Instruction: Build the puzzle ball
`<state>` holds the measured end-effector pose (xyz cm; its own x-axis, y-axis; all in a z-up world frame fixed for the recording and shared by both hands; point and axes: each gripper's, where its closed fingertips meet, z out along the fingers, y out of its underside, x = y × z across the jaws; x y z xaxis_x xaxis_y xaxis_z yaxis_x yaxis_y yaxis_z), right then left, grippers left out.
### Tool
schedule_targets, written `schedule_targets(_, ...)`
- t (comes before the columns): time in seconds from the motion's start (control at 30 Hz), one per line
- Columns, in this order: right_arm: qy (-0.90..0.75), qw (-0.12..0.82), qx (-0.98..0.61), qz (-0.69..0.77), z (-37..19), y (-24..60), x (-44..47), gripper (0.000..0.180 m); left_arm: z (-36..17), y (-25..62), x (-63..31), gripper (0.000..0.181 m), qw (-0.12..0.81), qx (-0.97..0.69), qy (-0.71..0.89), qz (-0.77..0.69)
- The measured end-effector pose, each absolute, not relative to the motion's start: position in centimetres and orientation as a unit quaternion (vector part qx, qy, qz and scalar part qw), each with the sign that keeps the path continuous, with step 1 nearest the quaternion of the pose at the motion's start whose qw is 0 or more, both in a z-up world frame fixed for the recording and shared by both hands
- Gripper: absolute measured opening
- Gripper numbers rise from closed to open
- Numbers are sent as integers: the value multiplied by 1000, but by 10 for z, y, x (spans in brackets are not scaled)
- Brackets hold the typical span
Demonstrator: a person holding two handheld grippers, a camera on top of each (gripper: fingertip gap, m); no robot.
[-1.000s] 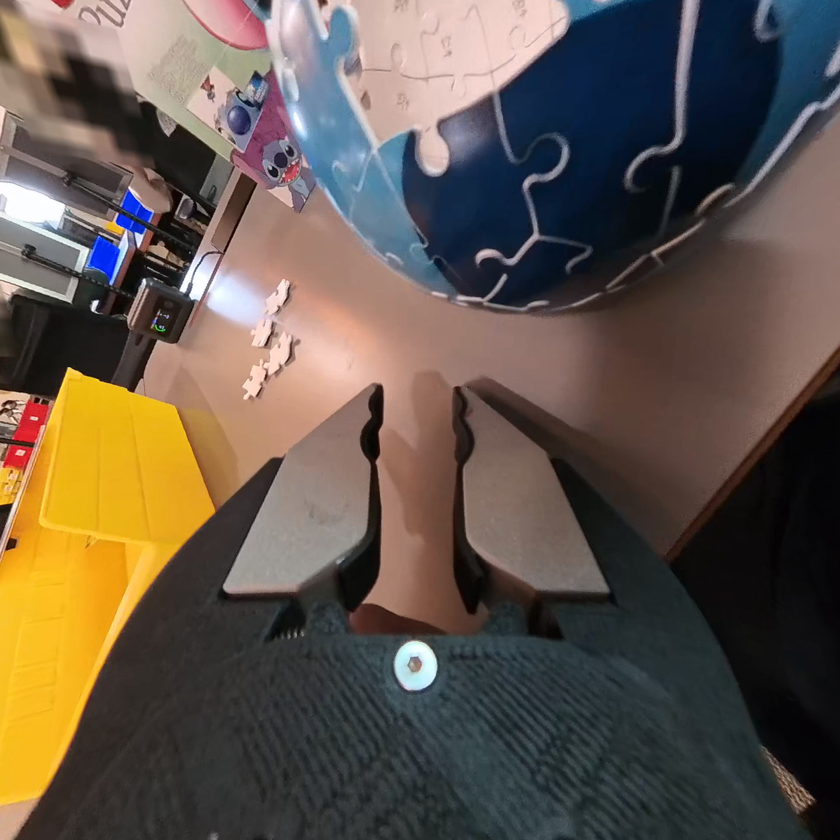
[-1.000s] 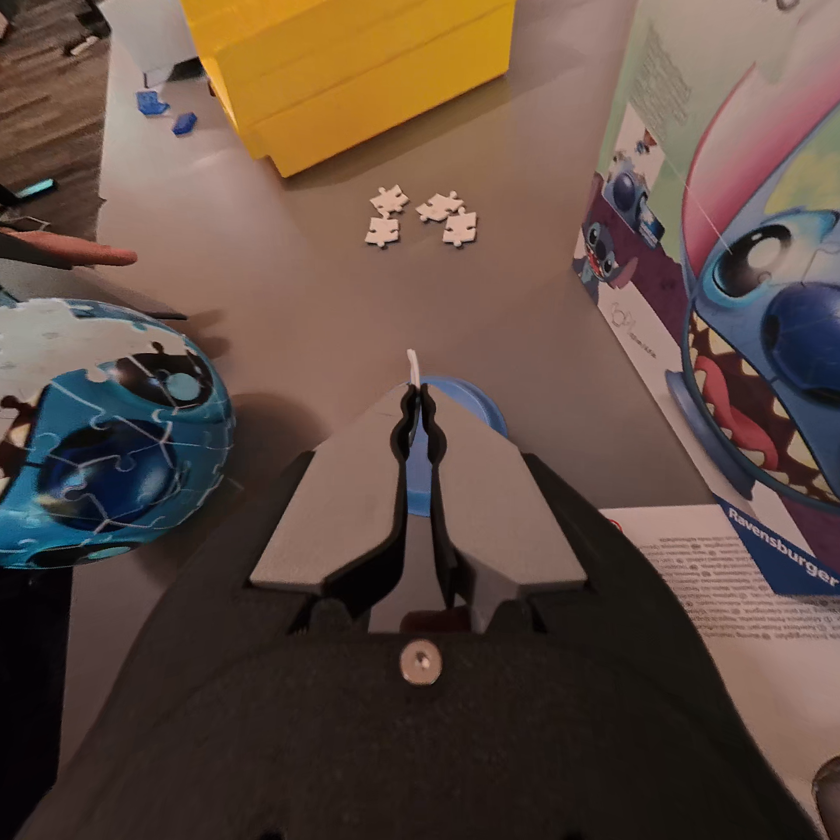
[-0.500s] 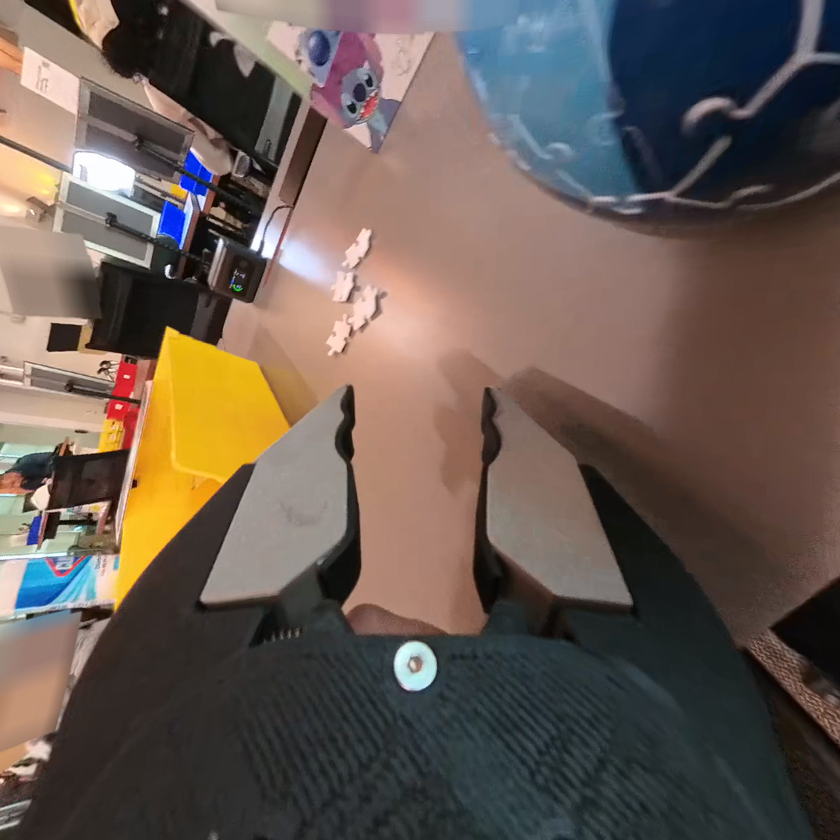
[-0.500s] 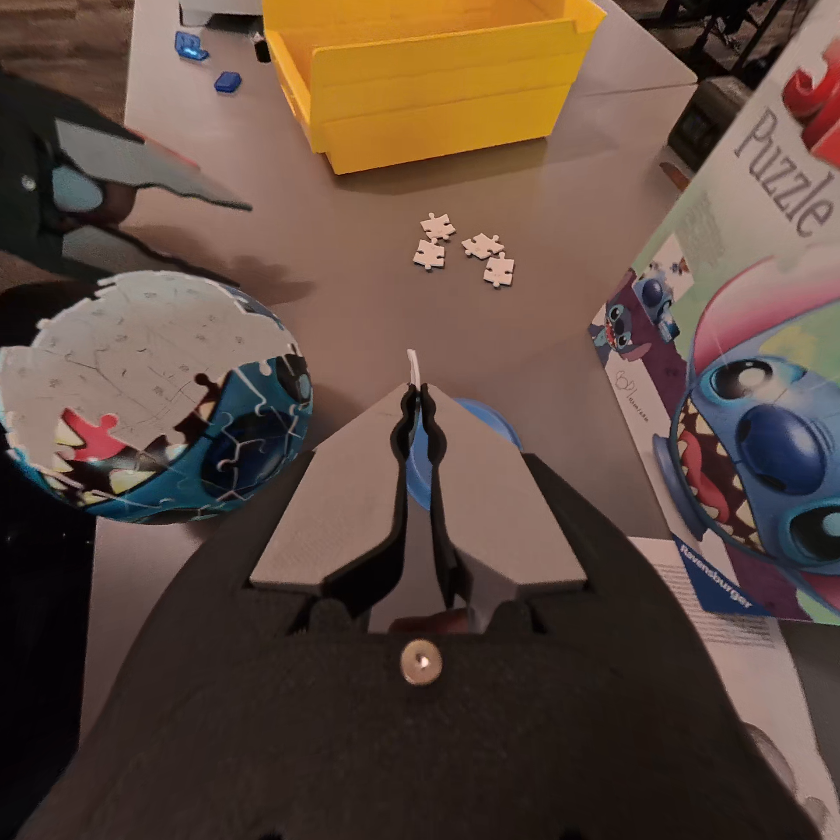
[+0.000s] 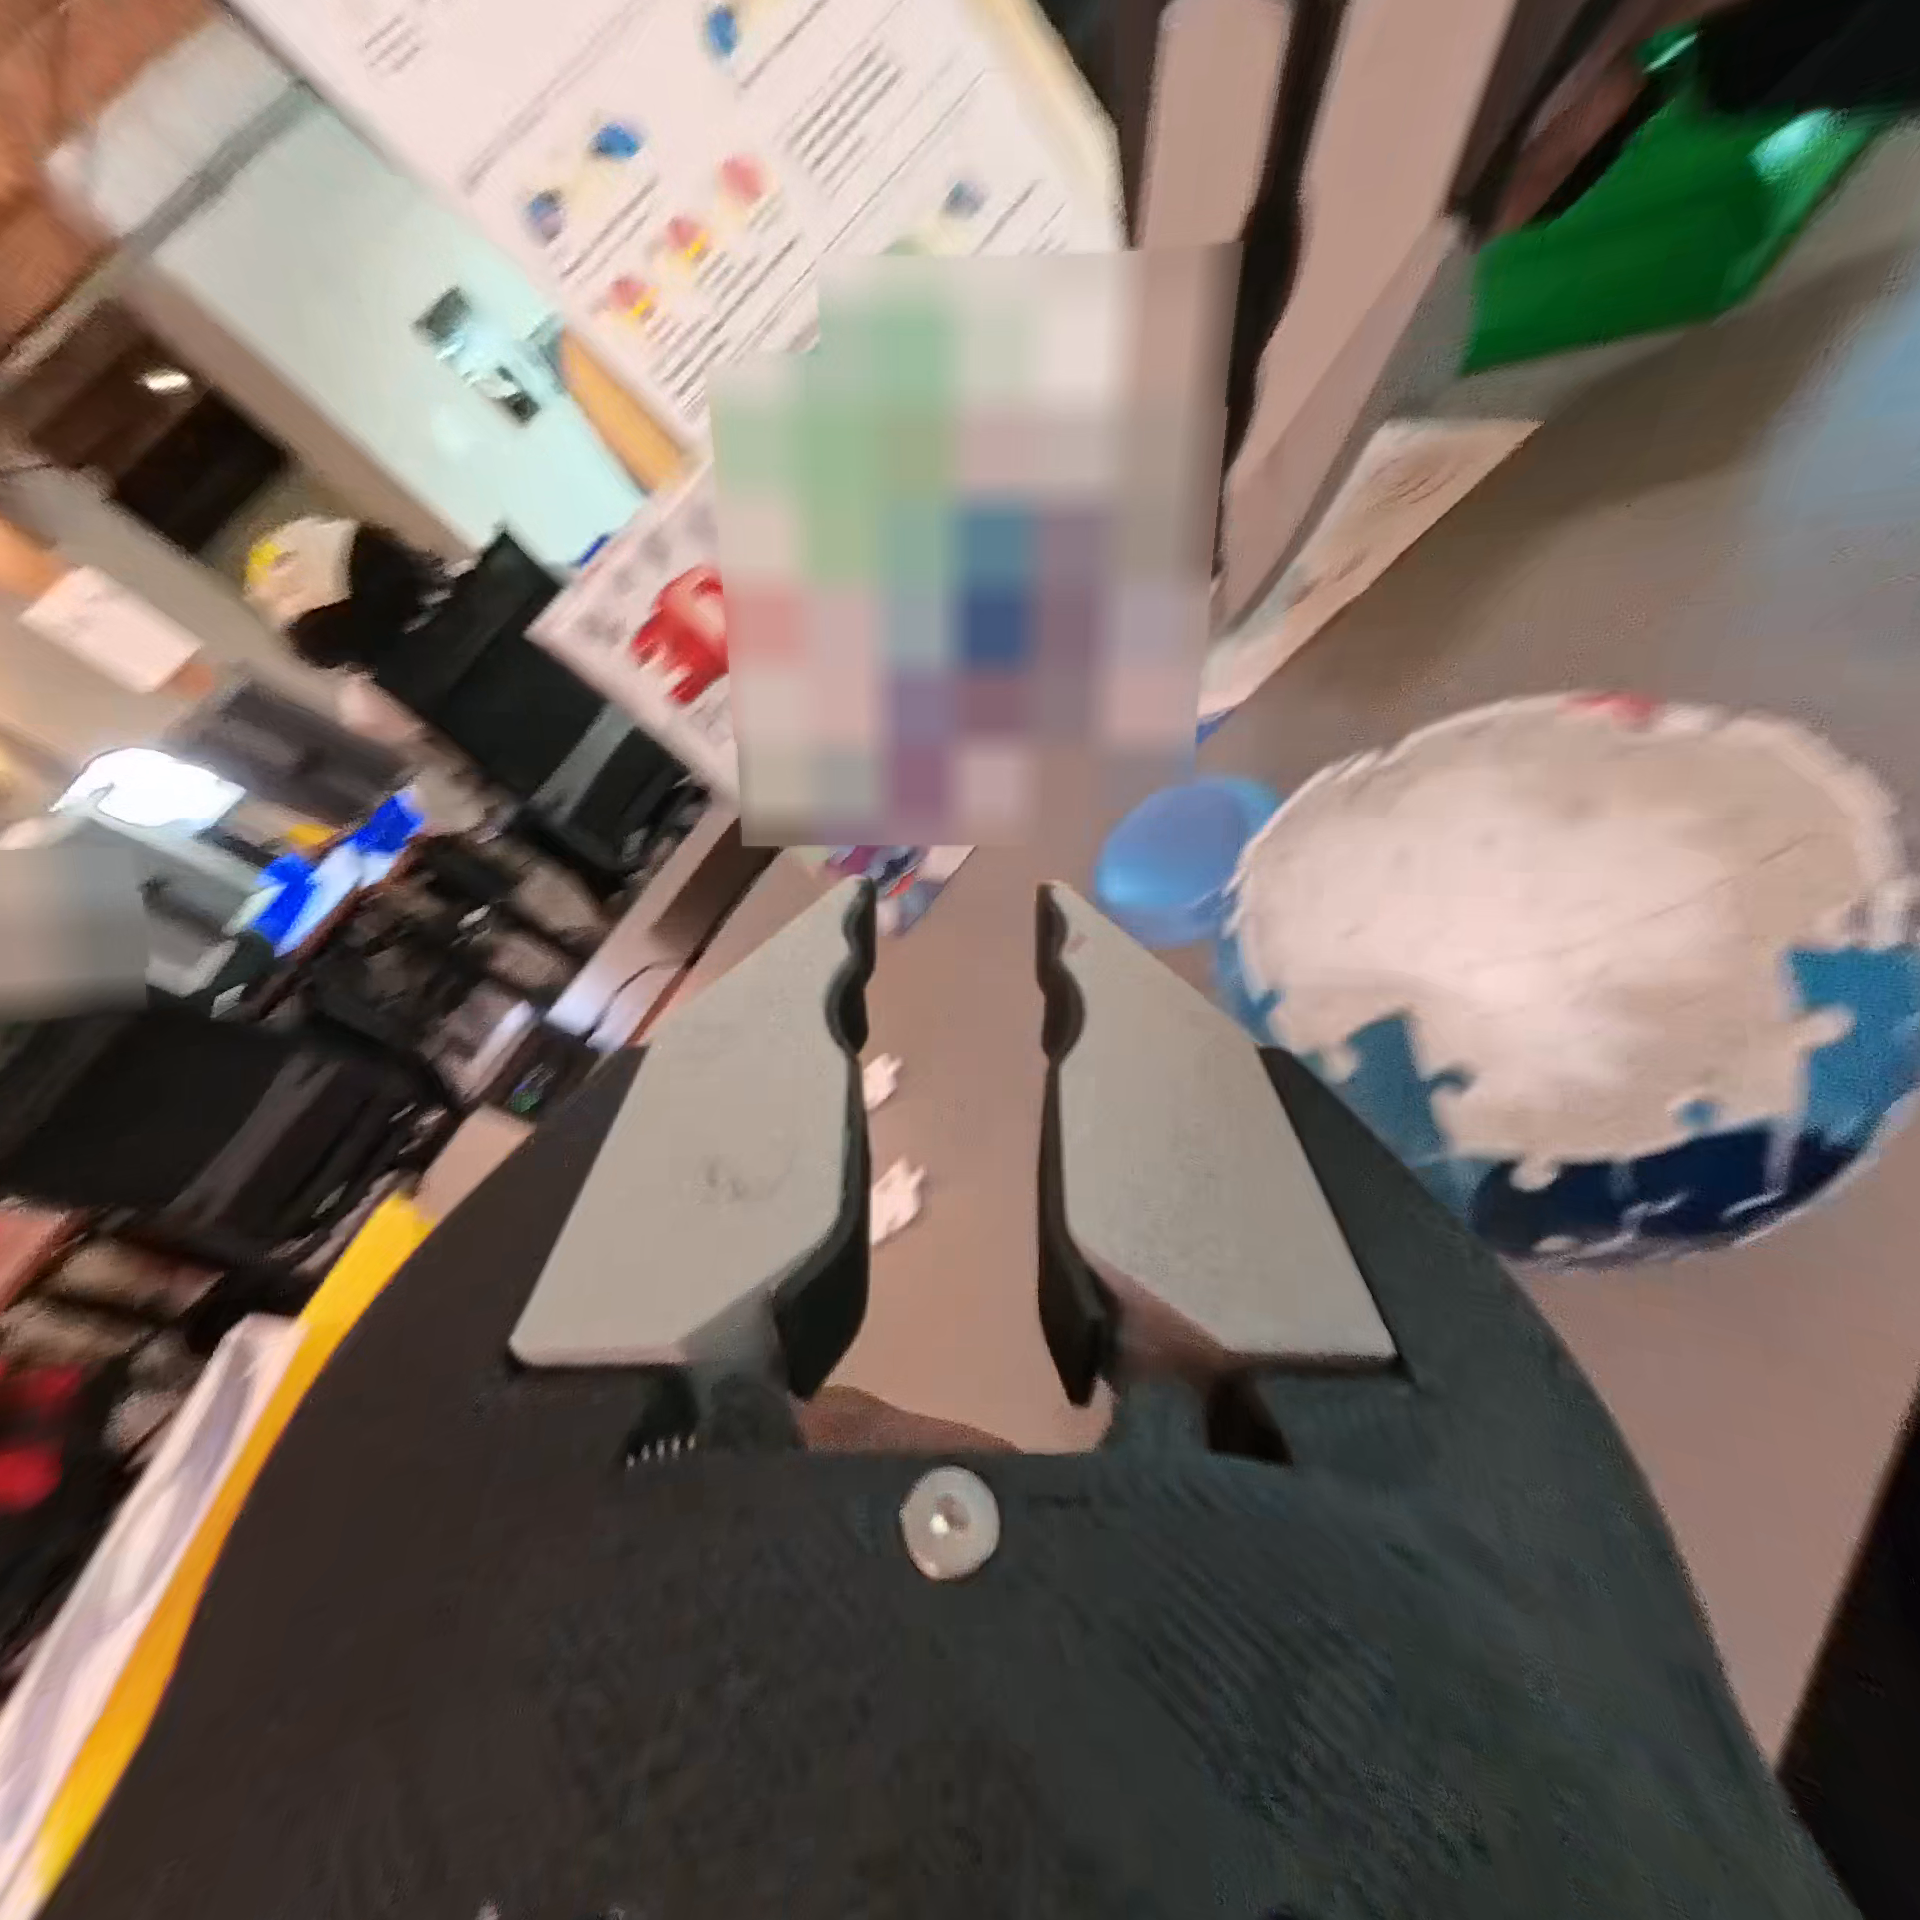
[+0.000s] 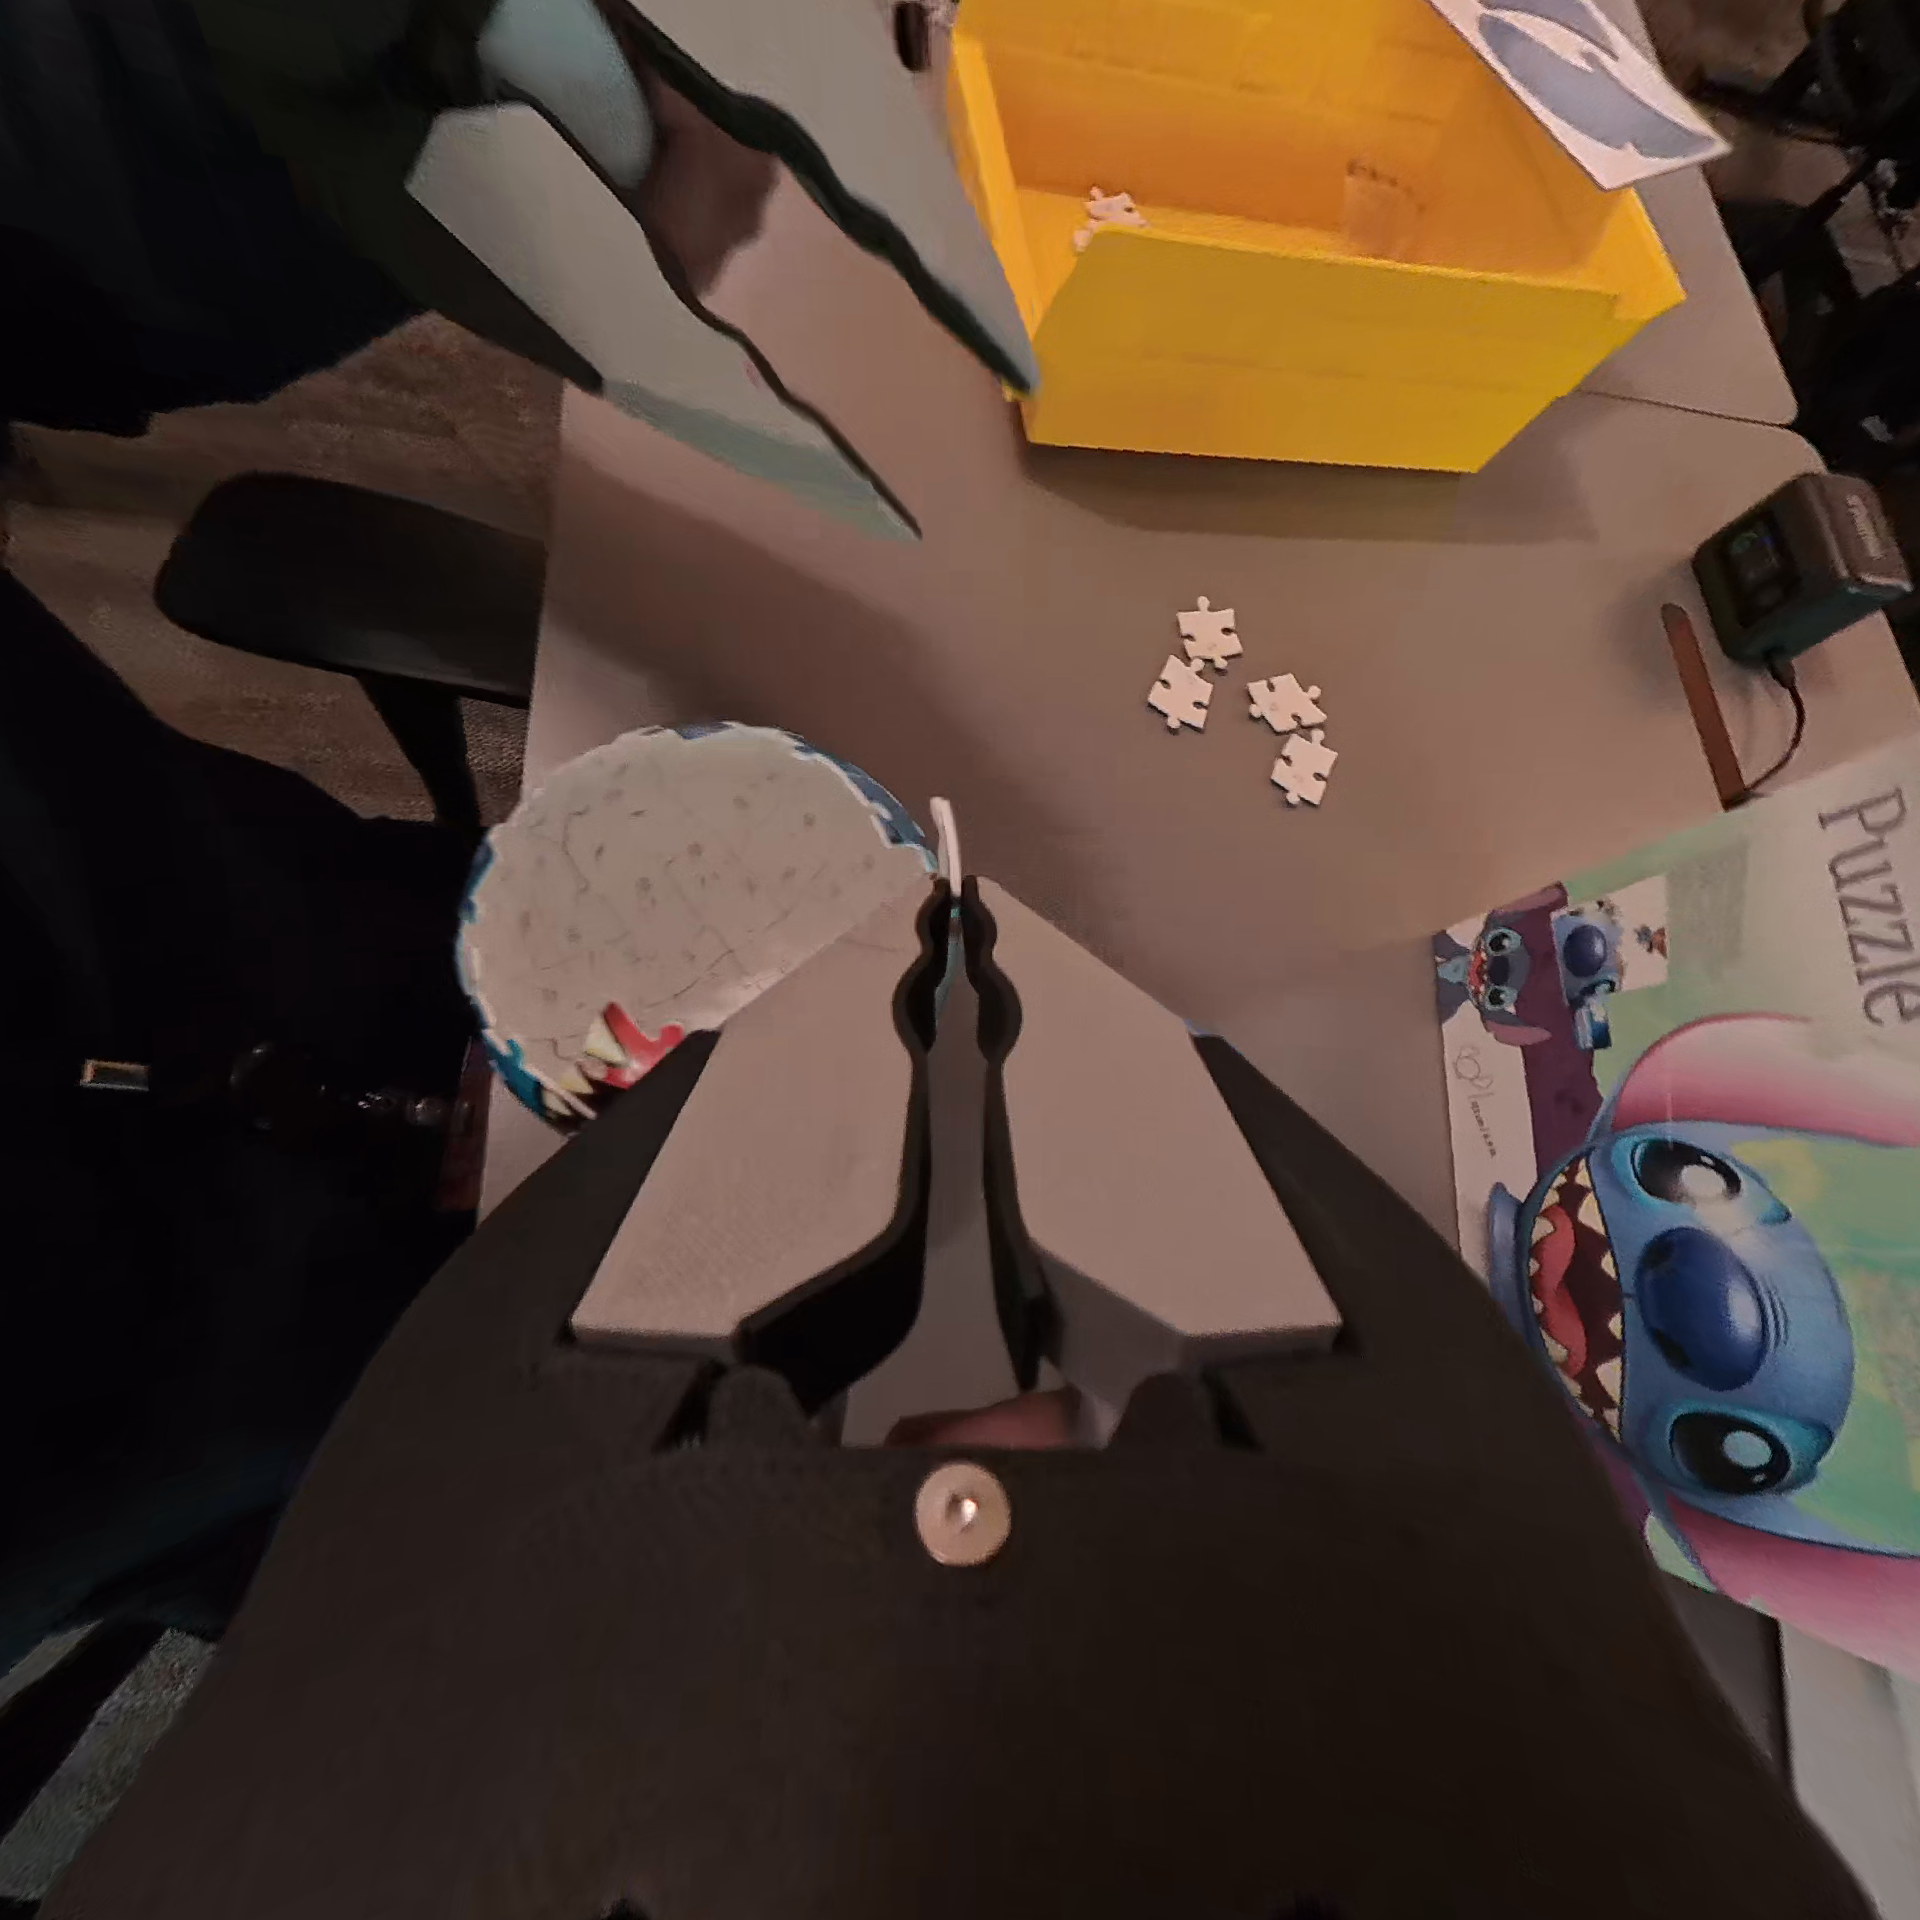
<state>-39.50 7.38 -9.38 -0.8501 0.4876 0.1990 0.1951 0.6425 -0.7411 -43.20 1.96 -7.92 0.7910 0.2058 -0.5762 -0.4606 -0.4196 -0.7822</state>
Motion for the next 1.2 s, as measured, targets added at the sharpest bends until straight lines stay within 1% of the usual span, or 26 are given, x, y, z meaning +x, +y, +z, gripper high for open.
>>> schedule_targets(0.1,-891,187,-177,373,-88,65,-388,0,-80,48,-416,25,548,-791,114,248)
schedule_targets(0.23,-895,183,-180,365,-91,65,-386,0,-87,64,-404,16,555,-802,134,177)
schedule_targets(0.3,-895,181,-185,362,-93,66,-387,0,-88,67,-399,8,559,-803,139,151)
schedule_targets(0.43,-897,179,-185,360,-96,68,-390,0,-86,67,-398,7,567,-804,132,119)
schedule_targets(0.47,-897,180,-185,359,-96,69,-391,0,-86,66,-398,12,566,-806,131,113)
schedule_targets(0.5,-897,184,-186,357,-97,69,-393,0,-86,65,-397,21,564,-808,133,101)
schedule_targets(0.57,-899,184,-183,353,-98,70,-394,0,-84,64,-399,21,568,-808,126,90)
schedule_targets(0.7,-899,186,-174,358,-97,66,-395,0,-86,72,-395,11,559,-813,141,80)
schedule_targets(0.73,-898,188,-174,359,-96,65,-396,0,-88,74,-391,3,556,-814,150,75)
schedule_targets(0.77,-898,194,-176,352,-96,68,-398,0,-89,76,-393,5,553,-815,152,80)
schedule_targets(0.83,-896,202,-179,353,-96,71,-400,0,-90,78,-396,0,551,-817,149,79)
schedule_targets(1.1,-899,193,-178,351,-104,75,-399,0,-99,82,-395,1,555,-820,135,23)
schedule_targets(1.17,-905,192,-169,340,-107,76,-397,0,-102,83,-405,22,545,-829,119,46)
schedule_targets(1.2,-904,200,-169,339,-106,76,-399,0,-103,82,-406,19,540,-830,126,52)
